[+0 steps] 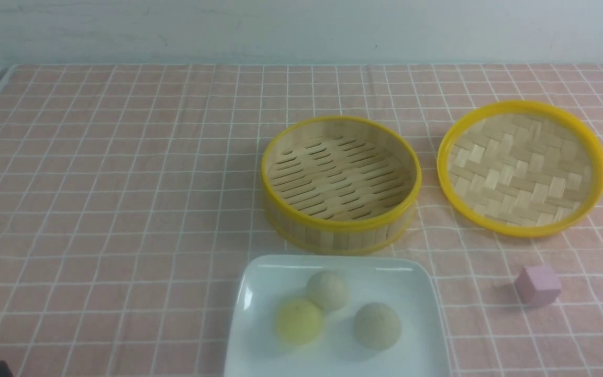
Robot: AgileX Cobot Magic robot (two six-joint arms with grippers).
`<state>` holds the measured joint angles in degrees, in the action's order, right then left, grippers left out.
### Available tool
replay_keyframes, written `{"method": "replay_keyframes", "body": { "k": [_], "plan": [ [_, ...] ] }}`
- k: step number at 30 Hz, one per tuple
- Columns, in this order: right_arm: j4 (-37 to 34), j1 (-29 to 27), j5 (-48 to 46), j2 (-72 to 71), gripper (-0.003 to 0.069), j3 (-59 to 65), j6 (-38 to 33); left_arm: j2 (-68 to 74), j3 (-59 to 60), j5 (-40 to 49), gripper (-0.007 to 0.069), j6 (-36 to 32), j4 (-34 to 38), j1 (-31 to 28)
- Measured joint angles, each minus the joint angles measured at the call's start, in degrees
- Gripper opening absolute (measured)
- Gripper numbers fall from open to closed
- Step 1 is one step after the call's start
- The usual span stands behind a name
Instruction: Put the steamed buns into the plate on the pink tablecloth.
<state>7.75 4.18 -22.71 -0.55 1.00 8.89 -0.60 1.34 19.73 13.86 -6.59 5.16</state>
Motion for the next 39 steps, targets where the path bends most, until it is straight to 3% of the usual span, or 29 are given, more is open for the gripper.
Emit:
{"method": "replay_keyframes", "body": {
  "k": [39],
  "plan": [
    [0.1,0.0,0.0,0.0,0.0168,0.0,0.0,0.0,-0.2,1.5,0.0117,-0.2,-0.5,-0.2]
  ]
}}
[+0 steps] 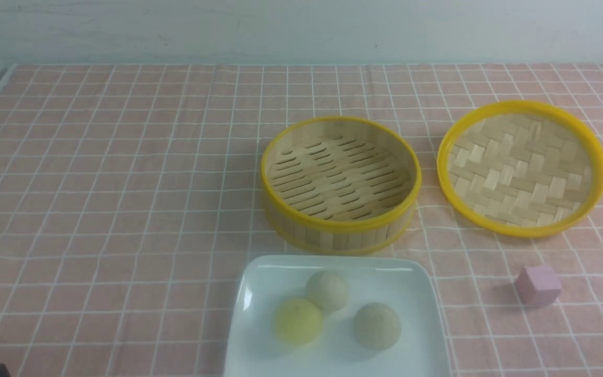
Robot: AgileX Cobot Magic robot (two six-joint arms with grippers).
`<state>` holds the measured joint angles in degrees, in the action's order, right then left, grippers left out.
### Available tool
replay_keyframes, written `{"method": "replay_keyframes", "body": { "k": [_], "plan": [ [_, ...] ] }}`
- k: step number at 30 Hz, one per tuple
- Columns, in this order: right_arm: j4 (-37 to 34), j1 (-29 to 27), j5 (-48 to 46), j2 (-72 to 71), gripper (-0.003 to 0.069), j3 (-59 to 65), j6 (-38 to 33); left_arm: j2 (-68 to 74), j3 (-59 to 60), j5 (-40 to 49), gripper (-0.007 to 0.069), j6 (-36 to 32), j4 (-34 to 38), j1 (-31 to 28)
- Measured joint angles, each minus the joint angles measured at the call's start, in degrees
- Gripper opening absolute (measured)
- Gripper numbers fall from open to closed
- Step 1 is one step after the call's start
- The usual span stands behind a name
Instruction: Put the steamed buns into the plate on the pink tablecloth.
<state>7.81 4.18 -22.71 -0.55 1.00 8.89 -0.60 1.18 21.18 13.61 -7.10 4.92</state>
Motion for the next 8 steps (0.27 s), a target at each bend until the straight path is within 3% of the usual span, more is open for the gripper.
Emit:
{"method": "replay_keyframes", "body": {
  "k": [8],
  "plan": [
    [0.0,0.0,0.0,0.0,0.0175,0.0,0.0,0.0,0.0,0.0,0.0129,0.0,0.0,0.0]
  ]
}}
